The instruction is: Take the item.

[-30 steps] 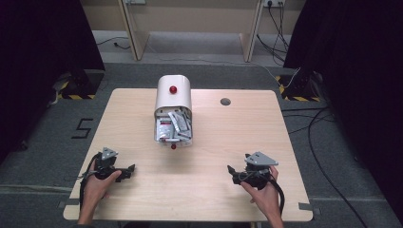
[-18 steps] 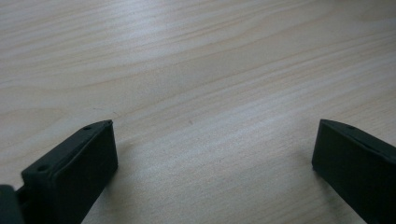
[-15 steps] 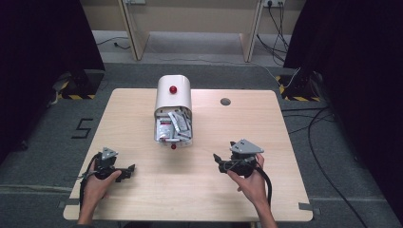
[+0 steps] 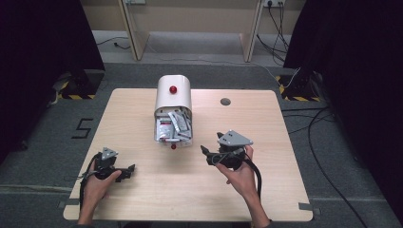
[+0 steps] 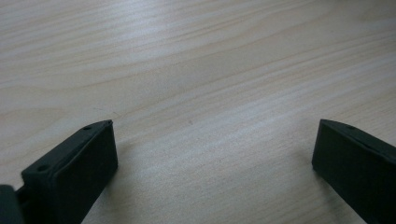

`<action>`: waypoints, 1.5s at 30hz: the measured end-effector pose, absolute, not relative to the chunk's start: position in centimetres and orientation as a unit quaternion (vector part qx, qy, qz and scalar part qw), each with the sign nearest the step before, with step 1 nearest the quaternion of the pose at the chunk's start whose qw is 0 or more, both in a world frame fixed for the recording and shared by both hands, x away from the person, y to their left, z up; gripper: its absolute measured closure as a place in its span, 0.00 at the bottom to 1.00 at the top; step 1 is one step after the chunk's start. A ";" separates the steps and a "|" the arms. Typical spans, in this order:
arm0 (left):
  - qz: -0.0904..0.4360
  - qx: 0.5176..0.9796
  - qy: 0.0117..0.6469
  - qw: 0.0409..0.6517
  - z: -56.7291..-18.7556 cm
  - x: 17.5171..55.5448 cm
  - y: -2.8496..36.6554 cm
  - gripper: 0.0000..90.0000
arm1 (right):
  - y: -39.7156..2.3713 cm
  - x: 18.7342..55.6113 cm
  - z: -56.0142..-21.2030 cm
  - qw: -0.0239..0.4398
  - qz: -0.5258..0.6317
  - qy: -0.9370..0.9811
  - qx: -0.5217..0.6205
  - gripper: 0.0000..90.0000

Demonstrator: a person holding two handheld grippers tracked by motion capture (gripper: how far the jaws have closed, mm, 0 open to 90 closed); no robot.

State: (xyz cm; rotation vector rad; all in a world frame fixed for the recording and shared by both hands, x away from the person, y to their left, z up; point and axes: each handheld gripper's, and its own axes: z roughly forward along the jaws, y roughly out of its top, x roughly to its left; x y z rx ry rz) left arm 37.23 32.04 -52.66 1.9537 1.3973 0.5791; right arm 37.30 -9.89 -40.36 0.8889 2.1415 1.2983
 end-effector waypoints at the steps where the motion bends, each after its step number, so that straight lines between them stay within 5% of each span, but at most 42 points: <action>1: 0.221 0.747 0.534 0.329 -52.7 37.2 32.0 0.00 | -9.7 37.3 -40.2 0.240 0.476 0.782 0.322 0.31; 45: 0.222 0.746 0.535 0.330 -52.7 37.2 32.0 0.00 | -2.6 40.0 -37.3 0.242 0.477 0.801 0.270 0.46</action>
